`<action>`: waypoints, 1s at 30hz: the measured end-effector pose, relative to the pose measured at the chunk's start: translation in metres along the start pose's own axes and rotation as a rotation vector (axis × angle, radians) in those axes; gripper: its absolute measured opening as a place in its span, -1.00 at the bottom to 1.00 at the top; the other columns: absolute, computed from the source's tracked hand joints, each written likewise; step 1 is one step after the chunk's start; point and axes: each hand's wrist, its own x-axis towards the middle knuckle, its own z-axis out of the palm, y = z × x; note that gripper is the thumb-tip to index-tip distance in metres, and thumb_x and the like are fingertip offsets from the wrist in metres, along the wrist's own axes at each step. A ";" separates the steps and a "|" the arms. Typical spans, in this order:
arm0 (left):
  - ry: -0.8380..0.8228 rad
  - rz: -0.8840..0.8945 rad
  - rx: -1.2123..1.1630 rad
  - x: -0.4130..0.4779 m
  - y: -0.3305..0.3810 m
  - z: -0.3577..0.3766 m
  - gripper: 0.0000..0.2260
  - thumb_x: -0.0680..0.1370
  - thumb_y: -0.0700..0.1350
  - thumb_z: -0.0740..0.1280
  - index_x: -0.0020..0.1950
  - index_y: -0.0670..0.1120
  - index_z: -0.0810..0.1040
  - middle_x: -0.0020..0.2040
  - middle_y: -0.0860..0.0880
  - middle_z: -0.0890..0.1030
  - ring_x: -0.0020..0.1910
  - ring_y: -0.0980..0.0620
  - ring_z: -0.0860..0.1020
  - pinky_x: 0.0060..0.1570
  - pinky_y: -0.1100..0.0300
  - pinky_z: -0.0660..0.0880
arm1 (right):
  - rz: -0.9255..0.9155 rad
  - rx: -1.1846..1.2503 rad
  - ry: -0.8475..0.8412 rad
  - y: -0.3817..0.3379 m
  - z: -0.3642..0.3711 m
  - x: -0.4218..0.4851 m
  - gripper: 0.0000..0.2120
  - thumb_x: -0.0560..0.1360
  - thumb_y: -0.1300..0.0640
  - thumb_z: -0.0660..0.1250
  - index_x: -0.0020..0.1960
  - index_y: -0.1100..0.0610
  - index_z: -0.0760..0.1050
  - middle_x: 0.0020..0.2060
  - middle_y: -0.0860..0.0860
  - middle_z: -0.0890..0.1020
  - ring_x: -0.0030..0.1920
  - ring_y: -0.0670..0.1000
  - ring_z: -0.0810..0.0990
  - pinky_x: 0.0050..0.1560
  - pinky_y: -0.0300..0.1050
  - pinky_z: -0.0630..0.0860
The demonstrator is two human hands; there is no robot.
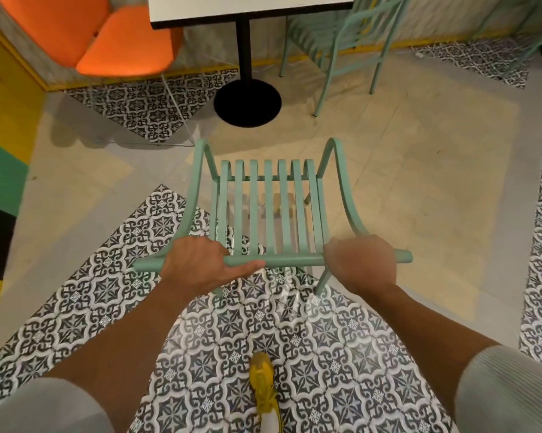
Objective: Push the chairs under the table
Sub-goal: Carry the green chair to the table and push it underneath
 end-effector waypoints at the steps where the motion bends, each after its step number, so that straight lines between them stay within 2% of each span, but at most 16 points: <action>1: -0.007 0.003 -0.006 0.006 -0.002 -0.001 -0.01 0.32 0.80 -0.26 -0.43 0.04 0.63 -0.60 0.09 0.33 -0.60 0.10 0.40 -0.42 0.21 0.30 | -0.012 -0.010 -0.014 0.000 -0.001 0.006 -0.51 0.60 -0.08 0.03 -0.39 0.04 0.51 -0.60 -0.04 0.42 -0.57 0.00 0.16 -0.27 -0.08 0.17; 4: -0.014 0.010 -0.025 0.033 -0.009 -0.005 0.01 0.29 0.81 -0.28 -0.40 0.03 0.63 -0.59 0.08 0.37 -0.59 0.09 0.40 -0.44 0.22 0.23 | 0.002 -0.016 -0.013 0.002 -0.001 0.030 -0.50 0.61 -0.10 0.06 -0.40 0.05 0.50 -0.61 -0.04 0.38 -0.59 -0.04 0.16 -0.30 -0.10 0.17; 6: -0.022 0.035 -0.017 0.047 -0.012 -0.009 0.03 0.29 0.79 -0.32 -0.36 0.04 0.64 -0.58 0.07 0.35 -0.59 0.09 0.36 -0.45 0.22 0.17 | 0.006 0.019 -0.020 0.004 -0.003 0.047 -0.50 0.62 -0.10 0.09 -0.45 0.03 0.41 -0.62 -0.04 0.35 -0.60 0.02 0.25 -0.34 -0.11 0.29; 8: -0.043 0.050 -0.016 0.064 -0.016 -0.009 0.02 0.29 0.79 -0.34 -0.34 0.03 0.61 -0.56 0.06 0.37 -0.58 0.08 0.37 -0.43 0.21 0.24 | 0.000 0.042 -0.027 0.006 -0.003 0.064 -0.52 0.62 -0.10 0.12 -0.45 0.00 0.31 -0.63 -0.04 0.35 -0.59 0.06 0.35 -0.33 -0.10 0.46; 10: -0.057 0.031 -0.058 0.076 -0.018 -0.008 0.02 0.27 0.80 -0.31 -0.35 0.03 0.60 -0.54 0.04 0.43 -0.55 0.06 0.44 -0.39 0.19 0.37 | 0.009 0.062 -0.042 0.008 -0.004 0.079 -0.52 0.62 -0.10 0.14 -0.45 0.00 0.36 -0.62 -0.02 0.39 -0.58 0.08 0.41 -0.30 -0.09 0.53; 12: -0.061 -0.002 -0.083 0.090 -0.023 -0.007 0.02 0.25 0.82 -0.28 -0.38 0.01 0.60 -0.53 0.03 0.47 -0.54 0.04 0.48 -0.37 0.18 0.42 | 0.028 0.066 -0.044 0.009 -0.002 0.094 -0.50 0.62 -0.12 0.13 -0.42 0.02 0.50 -0.60 -0.01 0.44 -0.55 0.09 0.44 -0.28 -0.10 0.54; 14: -0.043 -0.007 -0.098 0.105 -0.028 -0.008 0.01 0.26 0.82 -0.25 -0.44 -0.01 0.57 -0.55 0.03 0.45 -0.56 0.04 0.46 -0.41 0.19 0.36 | 0.031 0.073 -0.040 0.007 0.000 0.111 -0.50 0.63 -0.13 0.13 -0.39 0.02 0.56 -0.59 -0.02 0.43 -0.55 0.09 0.44 -0.26 -0.10 0.53; 17: -0.041 -0.004 -0.097 0.123 -0.036 -0.012 0.01 0.28 0.81 -0.27 -0.42 0.01 0.58 -0.56 0.03 0.44 -0.58 0.05 0.45 -0.45 0.23 0.24 | 0.024 0.083 -0.041 0.006 0.000 0.133 -0.51 0.61 -0.13 0.12 -0.39 0.04 0.55 -0.61 -0.04 0.41 -0.57 0.08 0.43 -0.31 -0.12 0.44; 19: -0.058 0.000 -0.090 0.136 -0.041 -0.014 0.02 0.26 0.81 -0.30 -0.36 0.03 0.62 -0.53 0.03 0.47 -0.55 0.04 0.49 -0.44 0.22 0.35 | 0.019 0.084 -0.052 0.006 0.001 0.148 -0.52 0.61 -0.12 0.15 -0.39 0.04 0.54 -0.61 -0.03 0.42 -0.56 0.09 0.45 -0.30 -0.12 0.46; 21: -0.031 0.009 -0.072 0.148 -0.046 -0.015 0.02 0.27 0.81 -0.31 -0.39 0.02 0.59 -0.54 0.04 0.44 -0.56 0.04 0.47 -0.42 0.21 0.39 | 0.024 0.090 -0.055 0.007 0.002 0.162 -0.53 0.62 -0.11 0.17 -0.38 0.03 0.55 -0.60 -0.02 0.42 -0.55 0.12 0.47 -0.29 -0.08 0.55; 27: 0.045 -0.006 -0.041 0.188 -0.051 -0.022 -0.03 0.32 0.79 -0.26 -0.50 -0.02 0.47 -0.59 0.04 0.35 -0.61 0.04 0.33 -0.47 0.23 0.17 | 0.029 0.082 -0.030 0.017 0.008 0.209 -0.51 0.61 -0.14 0.14 -0.35 0.05 0.58 -0.60 -0.01 0.42 -0.54 0.13 0.47 -0.29 -0.02 0.60; 30: 0.062 -0.037 -0.043 0.212 -0.051 -0.025 -0.04 0.33 0.79 -0.22 -0.53 -0.03 0.45 -0.61 0.05 0.30 -0.63 0.06 0.28 -0.48 0.25 0.16 | 0.014 0.096 -0.021 0.026 0.009 0.235 -0.52 0.61 -0.15 0.14 -0.35 0.04 0.59 -0.60 -0.01 0.42 -0.55 0.13 0.48 -0.31 -0.02 0.61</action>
